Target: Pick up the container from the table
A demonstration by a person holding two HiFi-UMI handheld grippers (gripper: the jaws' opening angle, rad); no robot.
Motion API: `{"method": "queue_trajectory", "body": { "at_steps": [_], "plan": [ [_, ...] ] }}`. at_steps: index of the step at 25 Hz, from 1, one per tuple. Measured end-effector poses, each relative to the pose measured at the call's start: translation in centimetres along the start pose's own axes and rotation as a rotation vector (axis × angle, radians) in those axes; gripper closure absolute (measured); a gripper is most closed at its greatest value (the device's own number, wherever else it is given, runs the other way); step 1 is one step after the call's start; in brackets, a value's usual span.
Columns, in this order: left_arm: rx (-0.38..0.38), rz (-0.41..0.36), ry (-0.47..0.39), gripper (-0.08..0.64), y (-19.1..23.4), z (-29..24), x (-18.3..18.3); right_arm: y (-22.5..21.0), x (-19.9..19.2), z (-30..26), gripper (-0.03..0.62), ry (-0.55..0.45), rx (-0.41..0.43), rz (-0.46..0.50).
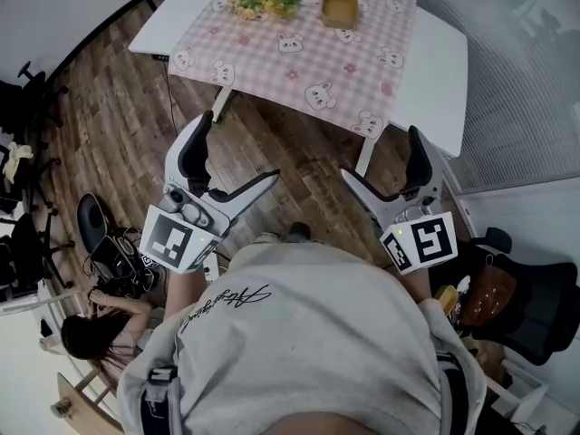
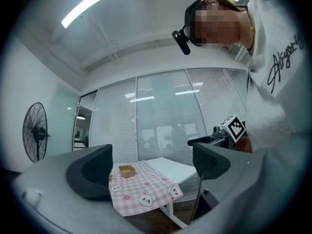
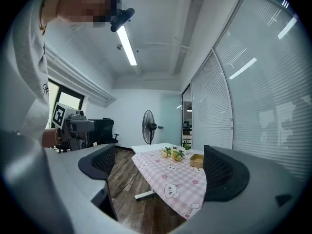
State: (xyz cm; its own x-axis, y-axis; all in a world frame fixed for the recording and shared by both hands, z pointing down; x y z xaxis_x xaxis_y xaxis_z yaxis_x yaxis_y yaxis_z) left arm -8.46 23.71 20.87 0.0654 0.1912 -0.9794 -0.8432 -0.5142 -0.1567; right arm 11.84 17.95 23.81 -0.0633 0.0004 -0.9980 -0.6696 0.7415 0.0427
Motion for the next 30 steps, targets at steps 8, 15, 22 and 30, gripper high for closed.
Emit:
{"method": "queue_trajectory", "body": {
  "at_steps": [8, 15, 22, 30],
  "plan": [
    [-0.022, -0.004, -0.012, 0.066, 0.9, -0.8, 0.4, 0.1, 0.2, -0.2, 0.04, 0.0, 0.002, -0.006],
    [-0.014, -0.001, 0.0, 0.066, 1.5, -1.6, -0.3, -0.7, -0.5, -0.4, 0.041, 0.022, 0.003, 0.005],
    [0.017, -0.027, 0.028, 0.066, 1.5, -2.6, -1.0, -2.4, -1.2, -1.0, 0.041, 0.018, 0.038, -0.029],
    [0.08, -0.014, 0.008, 0.066, 4.4, -1.8, -1.6, -3.1, -1.7, -3.6, 0.043, 0.027, 0.058, -0.037]
  ]
}}
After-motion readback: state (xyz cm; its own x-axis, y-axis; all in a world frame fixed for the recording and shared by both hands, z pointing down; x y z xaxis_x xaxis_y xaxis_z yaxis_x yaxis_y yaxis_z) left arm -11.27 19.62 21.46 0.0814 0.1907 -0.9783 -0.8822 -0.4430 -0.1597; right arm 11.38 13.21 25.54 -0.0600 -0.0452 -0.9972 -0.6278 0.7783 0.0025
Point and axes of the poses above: the fingertips, and each gripper's own axes: z backward along the fingers, y to its left, x out of its top, the point moved 3 cm from there along z, backward along the fingers, and after that the axes turned 2 degrees about -z, right-handed, at the moved point
